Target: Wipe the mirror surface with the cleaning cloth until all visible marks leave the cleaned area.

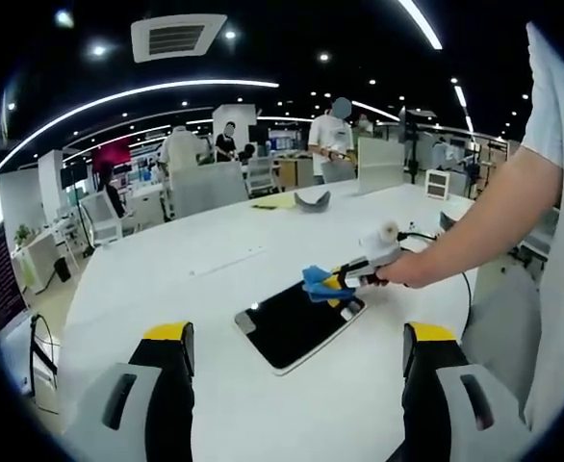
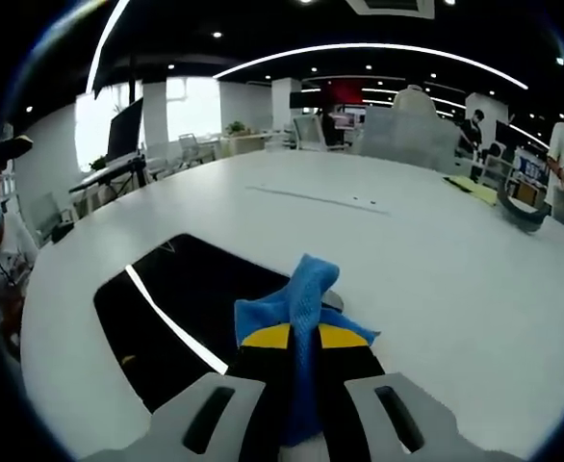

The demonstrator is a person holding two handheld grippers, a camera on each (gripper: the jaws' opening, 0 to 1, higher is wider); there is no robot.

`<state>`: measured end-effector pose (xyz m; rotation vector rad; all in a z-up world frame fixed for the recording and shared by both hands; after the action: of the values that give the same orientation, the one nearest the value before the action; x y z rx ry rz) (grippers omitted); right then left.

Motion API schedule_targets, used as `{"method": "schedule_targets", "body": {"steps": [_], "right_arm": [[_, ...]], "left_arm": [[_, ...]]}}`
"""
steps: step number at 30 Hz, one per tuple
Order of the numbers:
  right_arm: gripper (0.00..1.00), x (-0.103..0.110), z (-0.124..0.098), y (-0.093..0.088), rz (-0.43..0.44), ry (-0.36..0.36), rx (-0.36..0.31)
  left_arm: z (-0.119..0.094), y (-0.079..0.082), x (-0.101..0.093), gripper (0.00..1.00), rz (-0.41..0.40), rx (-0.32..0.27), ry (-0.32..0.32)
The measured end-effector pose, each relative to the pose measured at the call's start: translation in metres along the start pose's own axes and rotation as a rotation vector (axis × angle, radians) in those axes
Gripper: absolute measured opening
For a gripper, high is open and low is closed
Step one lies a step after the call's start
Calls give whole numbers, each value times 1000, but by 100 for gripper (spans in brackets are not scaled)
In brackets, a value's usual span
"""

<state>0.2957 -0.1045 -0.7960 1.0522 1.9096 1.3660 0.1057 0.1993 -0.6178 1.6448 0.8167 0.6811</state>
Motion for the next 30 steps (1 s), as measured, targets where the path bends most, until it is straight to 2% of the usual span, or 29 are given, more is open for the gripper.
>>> {"method": "schedule_targets", "body": {"steps": [11,25,30], "right_arm": [[3,2,0,1,-12,-26,12],[3,14,-1,0,11,-154,9],[3,16,-2,-1,24,-177,12]], "left_arm": [[2,-2,8,90,-9,-10,3],[1,-6,19,90,-19,-17,0],[0,-7,19,90,-26,-20,-8]]}}
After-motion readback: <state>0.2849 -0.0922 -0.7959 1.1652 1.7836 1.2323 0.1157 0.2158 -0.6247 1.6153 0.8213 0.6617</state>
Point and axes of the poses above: the point that each gripper's makers call its tool centre point, and the gripper's own axes: z roughly forward along the fingers, x roughly to its left, y roughly out of its top, the point moved 9 cm from there along -z, roughly backward along the fingers, and after that the axes turned 12 degrees about -x, right-handed, at the moved point
